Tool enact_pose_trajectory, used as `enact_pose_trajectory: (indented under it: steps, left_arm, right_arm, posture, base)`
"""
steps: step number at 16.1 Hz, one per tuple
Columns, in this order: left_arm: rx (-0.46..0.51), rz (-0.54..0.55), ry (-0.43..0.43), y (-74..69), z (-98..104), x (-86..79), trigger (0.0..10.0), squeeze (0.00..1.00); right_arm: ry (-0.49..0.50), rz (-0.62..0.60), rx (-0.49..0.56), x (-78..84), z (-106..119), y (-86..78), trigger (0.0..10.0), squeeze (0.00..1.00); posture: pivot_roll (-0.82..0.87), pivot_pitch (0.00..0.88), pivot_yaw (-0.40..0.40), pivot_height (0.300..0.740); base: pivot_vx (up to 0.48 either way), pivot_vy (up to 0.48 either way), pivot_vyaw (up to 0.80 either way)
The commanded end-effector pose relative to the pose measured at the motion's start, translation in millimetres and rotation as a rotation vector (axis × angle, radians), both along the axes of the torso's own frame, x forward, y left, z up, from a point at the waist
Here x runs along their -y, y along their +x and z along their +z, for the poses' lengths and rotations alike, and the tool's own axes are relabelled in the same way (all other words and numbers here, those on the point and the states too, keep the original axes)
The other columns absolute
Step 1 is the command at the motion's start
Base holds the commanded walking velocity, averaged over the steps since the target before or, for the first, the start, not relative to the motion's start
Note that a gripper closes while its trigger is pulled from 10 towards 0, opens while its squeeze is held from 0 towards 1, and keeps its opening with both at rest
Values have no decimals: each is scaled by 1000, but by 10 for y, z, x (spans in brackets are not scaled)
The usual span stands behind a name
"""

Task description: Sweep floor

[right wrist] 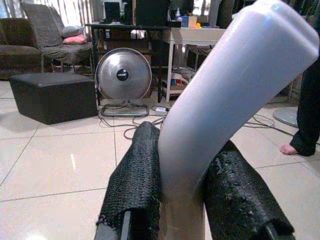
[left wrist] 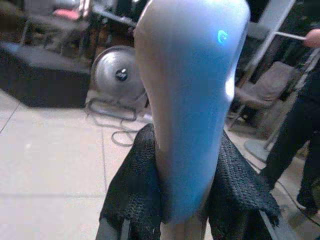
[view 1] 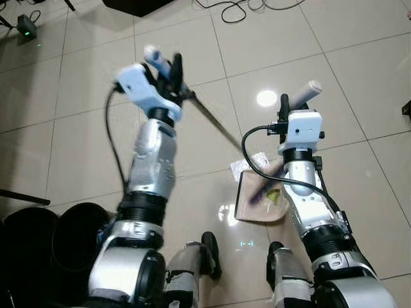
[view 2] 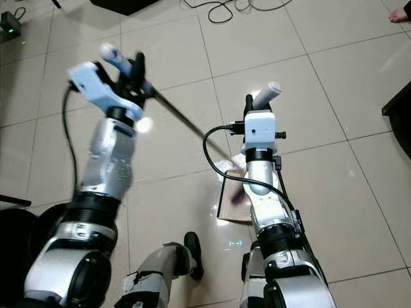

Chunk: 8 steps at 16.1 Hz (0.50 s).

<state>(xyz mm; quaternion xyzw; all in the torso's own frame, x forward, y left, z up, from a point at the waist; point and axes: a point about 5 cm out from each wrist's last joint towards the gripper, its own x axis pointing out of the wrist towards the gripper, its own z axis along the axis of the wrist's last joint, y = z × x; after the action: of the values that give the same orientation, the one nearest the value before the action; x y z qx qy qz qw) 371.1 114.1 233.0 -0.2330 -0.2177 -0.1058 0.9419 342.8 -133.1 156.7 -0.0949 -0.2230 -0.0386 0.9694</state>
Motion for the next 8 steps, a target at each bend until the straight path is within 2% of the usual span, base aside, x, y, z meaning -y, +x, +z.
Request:
enact_pose_trajectory:
  steps: [1,3,4,5,7,8]
  left_arm:
    - [73,10,29,-33,188,-116,10000,0]
    - [97,15,88,-20,270,-151,10000,0]
    - [135,26,187,4,352,-224,10000,0]
    - [132,29,219,27,381,-250,10000,0]
    - [70,27,294,126,443,-299,10000,0]
    - [-5,26,355,190,400,-327,10000,0]
  right_arm:
    - [19,6,-73,-27,-181,-38,10000,0]
    - [21,5,-78,-6,-197,-37,10000,0]
    - [26,5,-68,34,-163,-36,10000,0]
    - [39,-1,-65,60,-148,-38,10000,0]
    - [36,6,-51,115,-96,-34,10000,0]
    - [51,7,-35,143,-49,-56,10000,0]
  posture:
    - [73,320,190,740]
    - [72,310,187,740]
    - [57,289,182,740]
    - [45,276,184,740]
    - [17,241,161,740]
    - [-5,204,156,740]
  base:
    - [0,0,0]
    - [0,0,0]
    - [0,0,0]
    - [0,0,0]
    - [0,0,0]
    - [0,0,0]
